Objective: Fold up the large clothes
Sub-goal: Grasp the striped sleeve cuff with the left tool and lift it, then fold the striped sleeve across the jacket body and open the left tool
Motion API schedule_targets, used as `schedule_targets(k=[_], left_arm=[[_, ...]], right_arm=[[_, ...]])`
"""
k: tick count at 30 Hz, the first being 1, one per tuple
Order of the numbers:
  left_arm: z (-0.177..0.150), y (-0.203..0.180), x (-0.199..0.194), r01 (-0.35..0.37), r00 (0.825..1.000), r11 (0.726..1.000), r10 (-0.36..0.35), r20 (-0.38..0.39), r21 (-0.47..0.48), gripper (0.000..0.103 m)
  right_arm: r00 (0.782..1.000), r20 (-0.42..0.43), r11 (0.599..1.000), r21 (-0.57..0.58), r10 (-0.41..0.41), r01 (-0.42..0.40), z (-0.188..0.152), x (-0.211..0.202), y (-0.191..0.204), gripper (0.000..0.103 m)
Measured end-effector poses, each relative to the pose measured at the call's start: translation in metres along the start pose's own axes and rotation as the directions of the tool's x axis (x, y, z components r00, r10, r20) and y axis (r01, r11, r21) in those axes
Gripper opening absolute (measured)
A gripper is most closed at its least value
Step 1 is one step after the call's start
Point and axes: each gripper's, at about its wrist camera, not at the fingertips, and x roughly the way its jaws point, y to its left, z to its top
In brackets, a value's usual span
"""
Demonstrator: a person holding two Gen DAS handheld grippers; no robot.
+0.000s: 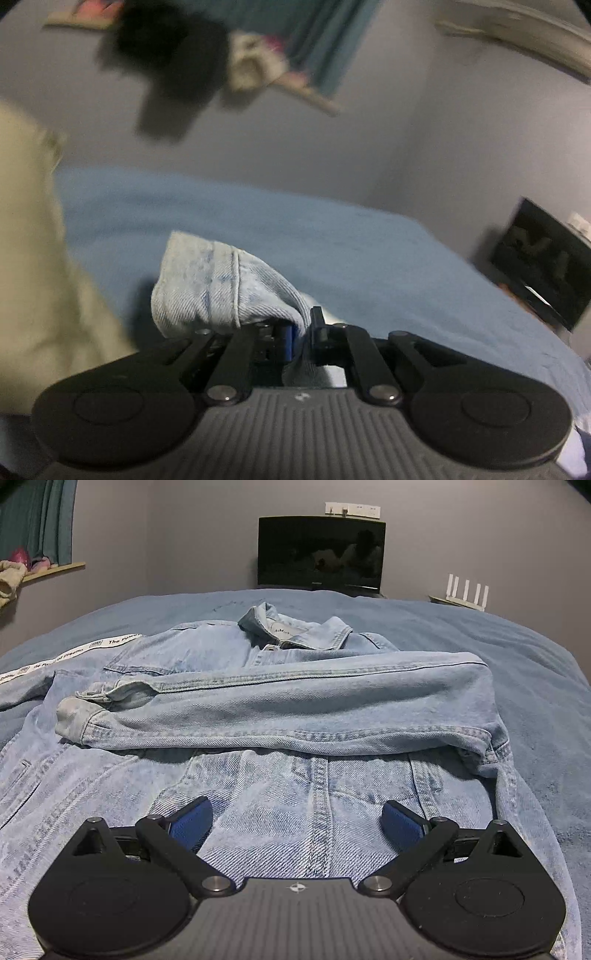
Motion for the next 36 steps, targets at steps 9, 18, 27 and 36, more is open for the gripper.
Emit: schedule_targets(k=[9,18,27,36], left_arm=[[0.011,-0.143,-0.073,0.357,0.924,0.913,-0.376,0.069,0.196,0.003],[-0.076,-0.298,-0.139,0.671,0.734,0.693,-0.671,-0.103,0.263,0.003],[-0.204,-0.400,-0.202,0.796,0.605,0.522,-0.684,-0.407,0.307,0.003],[-0.215,-0.348,-0.195,0.812,0.562,0.553,-0.655,-0.505,0.185,0.084]], right_arm=[[1.000,0.001,1.000,0.001,-0.001,0.001,0.000,0.000,0.000,0.100],[1.000,0.000,1.000,0.008,0.007,-0.007,-0.001,0.001,-0.002,0.100],[1.000,-0.008,0.999,0.026,0.027,-0.027,-0.002,0.004,-0.007,0.100],[0.999,-0.012,0.998,0.042,0.040,-0.039,-0.002,0.005,-0.010,0.100]])
